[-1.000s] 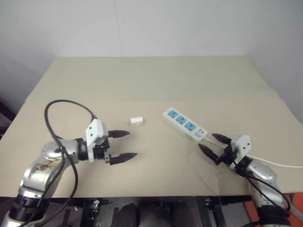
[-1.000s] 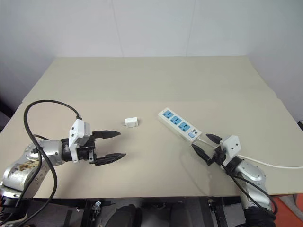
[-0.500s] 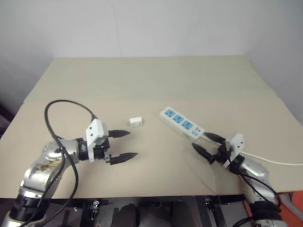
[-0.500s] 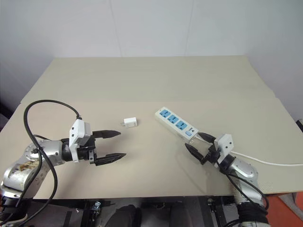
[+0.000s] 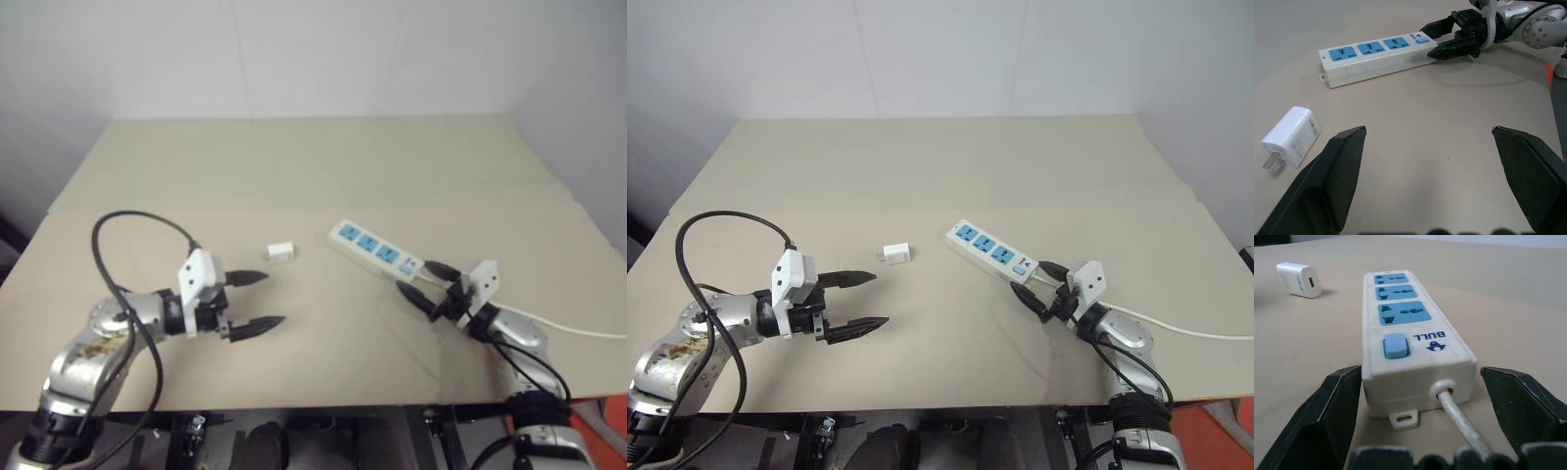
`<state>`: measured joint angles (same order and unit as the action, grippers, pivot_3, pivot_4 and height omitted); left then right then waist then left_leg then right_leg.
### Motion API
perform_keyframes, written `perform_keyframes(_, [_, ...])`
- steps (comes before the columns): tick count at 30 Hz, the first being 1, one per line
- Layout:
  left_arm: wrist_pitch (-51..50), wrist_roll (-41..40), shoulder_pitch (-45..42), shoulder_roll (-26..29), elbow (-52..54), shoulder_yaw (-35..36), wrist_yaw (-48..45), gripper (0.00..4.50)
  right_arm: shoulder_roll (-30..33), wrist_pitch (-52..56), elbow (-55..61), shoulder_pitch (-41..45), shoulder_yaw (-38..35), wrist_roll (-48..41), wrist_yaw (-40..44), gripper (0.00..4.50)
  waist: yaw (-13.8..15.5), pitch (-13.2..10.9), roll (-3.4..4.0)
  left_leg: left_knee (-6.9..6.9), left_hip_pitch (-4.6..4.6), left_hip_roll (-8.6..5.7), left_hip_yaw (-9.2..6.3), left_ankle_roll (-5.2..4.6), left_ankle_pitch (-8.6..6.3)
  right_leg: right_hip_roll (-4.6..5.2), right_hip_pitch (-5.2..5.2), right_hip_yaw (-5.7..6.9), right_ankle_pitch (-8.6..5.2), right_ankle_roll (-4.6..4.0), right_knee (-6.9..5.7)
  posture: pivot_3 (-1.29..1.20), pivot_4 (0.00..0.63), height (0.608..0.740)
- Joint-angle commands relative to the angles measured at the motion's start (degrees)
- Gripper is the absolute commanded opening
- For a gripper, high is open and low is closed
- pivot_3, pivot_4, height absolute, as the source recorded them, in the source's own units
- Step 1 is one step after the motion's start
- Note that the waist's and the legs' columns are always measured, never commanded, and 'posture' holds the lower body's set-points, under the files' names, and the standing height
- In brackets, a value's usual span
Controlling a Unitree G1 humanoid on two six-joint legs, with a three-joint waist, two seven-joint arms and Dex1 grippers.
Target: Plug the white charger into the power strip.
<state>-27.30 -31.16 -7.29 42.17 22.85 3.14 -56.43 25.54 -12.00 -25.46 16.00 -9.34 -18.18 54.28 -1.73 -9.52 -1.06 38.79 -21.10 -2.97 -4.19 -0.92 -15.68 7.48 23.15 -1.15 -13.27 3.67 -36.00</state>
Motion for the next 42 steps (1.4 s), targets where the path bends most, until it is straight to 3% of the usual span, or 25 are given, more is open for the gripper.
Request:
perform_keyframes(1, [1.0, -0.4, -0.4, -0.6, 1.6, 0.2, 0.3, 4.5, 0.1, -1.6, -0.4, 1.5, 0.9, -0.8, 3.2, 4.47, -0.1, 0.0, 0.0, 0.0, 0.0, 0.0, 0.0, 0.0, 0.0, 0.0, 0.0, 0.0, 0.0, 0.0, 0.0, 0.0, 0.15, 0.74])
perform_keyframes(15, [0.5, -0.3, -0.1, -2.0, 2.2, -0.3, 1.6, 4.5, -1.4, -3.3, -10.0, 7.9, 2.4, 1.4, 4.5, 4.47, -0.6, 0.0, 0.0, -0.01, 0.0, 0.0, 0.0, 0.01, 0.0, 0.0, 0.01, -0.01, 0.0, 0.0, -0.01, 0.0, 0.15, 0.74])
perform_keyframes(20, [0.6, -0.2, -0.3, -2.1, 2.1, -0.5, 2.2, 4.5, -1.3, -4.0, -10.4, 7.8, 2.6, 1.7, 5.2, 3.41, -0.6, 0.0, -0.01, 0.0, 0.01, 0.0, 0.0, 0.01, 0.0, 0.0, -0.01, -0.01, 0.01, -0.01, -0.01, 0.0, 0.15, 0.74])
perform_keyframes(26, [0.9, 0.1, -2.3, -2.7, 1.0, -0.7, 2.7, 4.5, -1.4, -6.6, -9.9, 7.2, 2.9, 2.4, 5.2, 3.41, -0.6, 0.0, -0.01, 0.0, 0.0, 0.0, -0.01, 0.01, 0.0, 0.0, 0.0, 0.0, 0.01, -0.01, -0.01, 0.0, 0.15, 0.74])
perform_keyframes(36, [-2.5, -2.6, -11.9, -3.4, -1.0, 1.2, 3.9, 4.5, 8.1, 0.1, -1.0, 0.5, 1.6, -9.2, 28.1, 3.41, 0.5, 0.0, 0.0, -0.01, -0.05, -0.01, -0.02, -0.01, -0.01, 0.0, 0.01, 0.03, 0.0, 0.0, 0.1, 0.0, 0.15, 0.74])
perform_keyframes(40, [-9.3, -1.8, -21.5, -4.2, -1.8, -0.7, 9.7, 4.5, 6.7, 2.7, 2.6, 0.5, 3.7, -10.6, 31.5, 3.41, 0.4, 0.0, -0.05, 0.03, -0.03, 0.0, -0.01, 0.01, 0.0, 0.0, -0.01, 0.02, 0.01, 0.0, 0.05, 0.0, 0.15, 0.74])
perform_keyframes(42, [-9.0, 3.1, -26.4, -4.3, -1.4, -3.5, 12.7, 4.5, 4.5, 3.3, 2.9, 1.8, 5.7, -9.6, 32.0, 3.41, 0.2, -0.1, -0.11, 0.07, -0.05, -0.01, -0.06, 0.04, 0.02, -0.03, 0.0, 0.07, 0.01, 0.01, -0.02, 0.0, 0.15, 0.74])
